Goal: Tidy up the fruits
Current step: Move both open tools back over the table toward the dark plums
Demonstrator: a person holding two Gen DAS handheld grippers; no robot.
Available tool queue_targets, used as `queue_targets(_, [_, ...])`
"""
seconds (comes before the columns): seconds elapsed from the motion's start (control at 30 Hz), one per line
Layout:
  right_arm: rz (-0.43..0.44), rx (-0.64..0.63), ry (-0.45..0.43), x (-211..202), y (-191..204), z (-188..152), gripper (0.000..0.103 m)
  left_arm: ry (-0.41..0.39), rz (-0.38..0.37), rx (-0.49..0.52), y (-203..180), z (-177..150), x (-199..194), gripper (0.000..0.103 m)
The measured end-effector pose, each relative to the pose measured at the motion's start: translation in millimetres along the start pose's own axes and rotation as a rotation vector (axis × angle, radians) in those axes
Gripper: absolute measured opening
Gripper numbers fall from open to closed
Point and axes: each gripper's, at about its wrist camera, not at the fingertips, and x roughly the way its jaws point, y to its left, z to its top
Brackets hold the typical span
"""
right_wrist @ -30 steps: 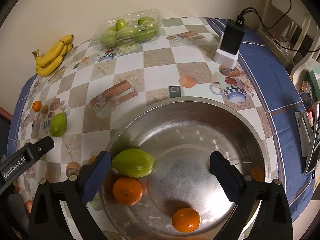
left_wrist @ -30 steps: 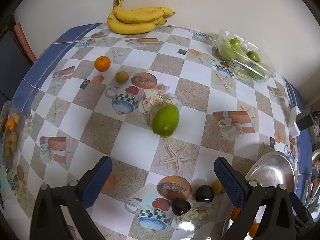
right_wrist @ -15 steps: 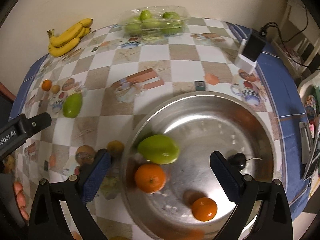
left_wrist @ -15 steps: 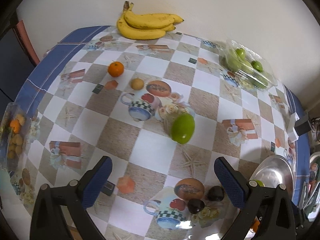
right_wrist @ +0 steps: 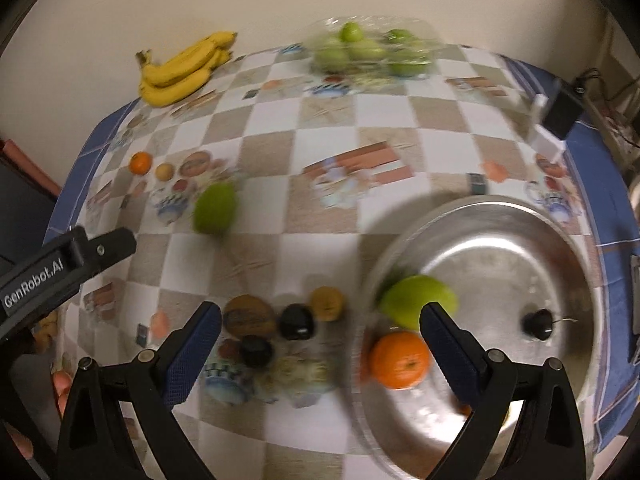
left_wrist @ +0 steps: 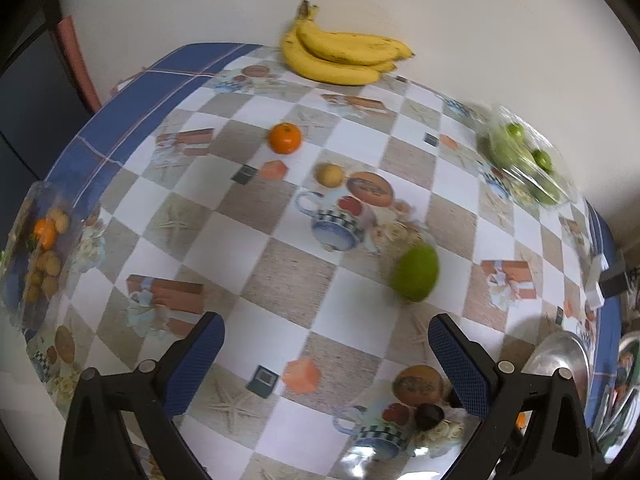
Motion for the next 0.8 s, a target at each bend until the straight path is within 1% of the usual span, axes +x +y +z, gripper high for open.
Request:
queue_targets(0.1, [0.024,-0.018,0.008,5,14,-2,0.099,-0.001,0.008,-0.023,11,2,0,0.103])
queue_targets(0.23, [0.04,-0.075,0.017,13,32,-5,0.099,-0.003,0.016,-0.054,23,5,2,0.103])
queue_targets(0.4, [0.058,-0.125,0.034,21,43,-7,0.099,0.014,-0.019,-0.071,28,3,8,0.103])
queue_targets(0.47, [0.055,-0.141,0.028,22,44,-6,0.099,0.016,-0.02,-0.064,26,2,10,0.103])
queue_targets(0.67, [0.086,-0.131,0.005,22,40,-1,0.099,0.0,-0.024,-0.075,24,2,12,0.103])
queue_targets(0.8, [0.099,-0.147,-0.014,17,36,2,0.099,0.018,-0.047,-0.071,20,1,16,0.103])
